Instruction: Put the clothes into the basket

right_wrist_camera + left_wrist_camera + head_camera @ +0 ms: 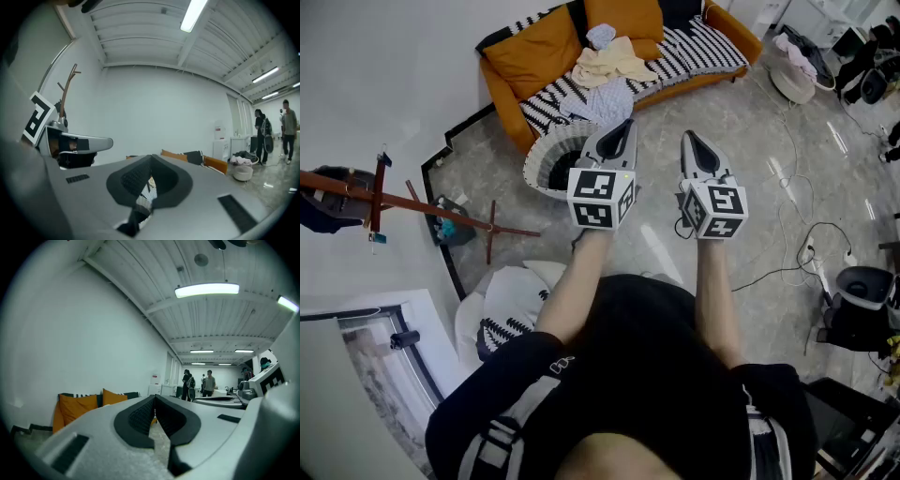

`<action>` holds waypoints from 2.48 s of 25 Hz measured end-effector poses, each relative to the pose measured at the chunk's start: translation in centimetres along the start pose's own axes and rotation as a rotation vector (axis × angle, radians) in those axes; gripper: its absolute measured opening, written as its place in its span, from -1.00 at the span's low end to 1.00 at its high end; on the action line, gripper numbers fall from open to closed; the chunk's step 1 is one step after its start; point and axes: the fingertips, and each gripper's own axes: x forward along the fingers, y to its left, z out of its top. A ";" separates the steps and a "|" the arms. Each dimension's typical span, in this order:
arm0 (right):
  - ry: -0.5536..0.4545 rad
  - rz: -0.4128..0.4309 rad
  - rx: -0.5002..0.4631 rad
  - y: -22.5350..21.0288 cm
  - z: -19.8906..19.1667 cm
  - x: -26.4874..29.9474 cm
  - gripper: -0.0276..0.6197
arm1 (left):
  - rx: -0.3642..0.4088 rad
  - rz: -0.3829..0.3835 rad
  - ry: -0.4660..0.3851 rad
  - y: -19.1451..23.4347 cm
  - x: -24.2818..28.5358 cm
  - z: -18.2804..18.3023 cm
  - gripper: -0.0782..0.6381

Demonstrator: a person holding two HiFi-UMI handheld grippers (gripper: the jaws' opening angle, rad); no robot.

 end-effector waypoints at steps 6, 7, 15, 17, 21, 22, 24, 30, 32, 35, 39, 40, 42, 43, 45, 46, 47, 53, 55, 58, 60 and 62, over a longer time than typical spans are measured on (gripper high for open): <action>-0.026 0.000 0.029 0.3 0.3 0.6 -0.88 | -0.013 -0.015 -0.001 0.9 0.2 -0.1 -0.76; -0.035 0.005 0.036 0.4 0.5 0.7 -0.88 | -0.015 -0.020 -0.002 1.0 0.3 -0.1 -0.76; -0.031 -0.006 0.010 0.8 0.5 1.8 -0.88 | -0.032 -0.052 -0.014 2.2 1.8 0.1 -0.76; -0.033 -0.023 0.016 0.1 0.7 1.7 -0.88 | -0.036 -0.062 -0.017 2.2 2.2 0.4 -0.76; -0.037 -0.066 0.018 -1.9 1.1 1.8 -0.88 | -0.036 -0.089 -0.031 1.9 3.7 1.0 -0.76; -0.036 -0.071 0.017 -2.1 1.1 1.9 -0.88 | -0.041 -0.093 -0.029 2.1 4.0 0.9 -0.76; -0.034 -0.074 0.007 -2.4 1.4 2.5 -0.88 | -0.053 -0.113 -0.028 2.3 4.7 1.0 -0.76; -0.044 -0.073 -0.024 -4.6 2.2 4.8 -0.88 | -0.032 -0.170 -0.069 1.6 7.2 2.0 -0.76; -0.046 -0.049 -0.031 -5.3 2.1 6.6 -0.88 | -0.037 -0.144 -0.080 2.9 8.5 2.0 -0.76; -0.026 -0.011 -0.036 -6.6 0.8 10.3 -0.88 | -0.062 -0.086 -0.076 5.8 11.1 0.8 -0.76; -0.010 0.049 0.004 -9.2 -1.1 17.0 -0.88 | -0.062 -0.013 -0.039 9.9 16.3 -1.1 -0.76; -0.011 0.068 0.006 -10.1 -1.0 19.1 -0.88 | -0.060 0.008 -0.040 11.0 18.1 -1.0 -0.76; -0.013 0.099 0.016 -12.4 -0.9 23.6 -0.88 | -0.060 0.047 -0.042 13.3 22.2 -0.6 -0.76; -0.010 0.113 0.018 -13.6 -0.8 25.9 -0.88 | -0.060 0.066 -0.039 14.3 24.5 -0.4 -0.76; 0.010 0.139 -0.001 -16.3 -0.7 30.5 -0.88 | -0.064 0.098 -0.033 16.1 29.1 0.1 -0.76; 0.021 0.151 -0.013 -17.6 -0.6 32.8 -0.88 | -0.069 0.109 -0.029 16.8 31.4 0.3 -0.76; 0.026 0.160 -0.013 -19.1 -0.3 35.0 -0.88 | -0.075 0.116 -0.024 17.5 33.7 0.5 -0.76; 0.020 0.238 0.066 -24.9 1.1 46.6 -0.88 | -0.067 0.127 0.030 20.7 44.1 1.3 -0.76; 0.040 0.273 0.093 -25.2 0.0 49.1 -0.88 | -0.063 0.164 0.075 22.3 45.8 0.3 -0.76; 0.091 0.308 0.126 -25.7 -2.2 51.8 -0.88 | -0.082 0.227 0.130 24.7 46.8 -1.4 -0.76; 0.119 0.325 0.149 -26.0 -3.4 53.3 -0.88 | -0.108 0.263 0.145 26.2 47.0 -2.4 -0.76; 0.146 0.340 0.168 -25.9 -4.6 54.8 -0.88 | -0.135 0.288 0.154 27.7 47.3 -3.4 -0.76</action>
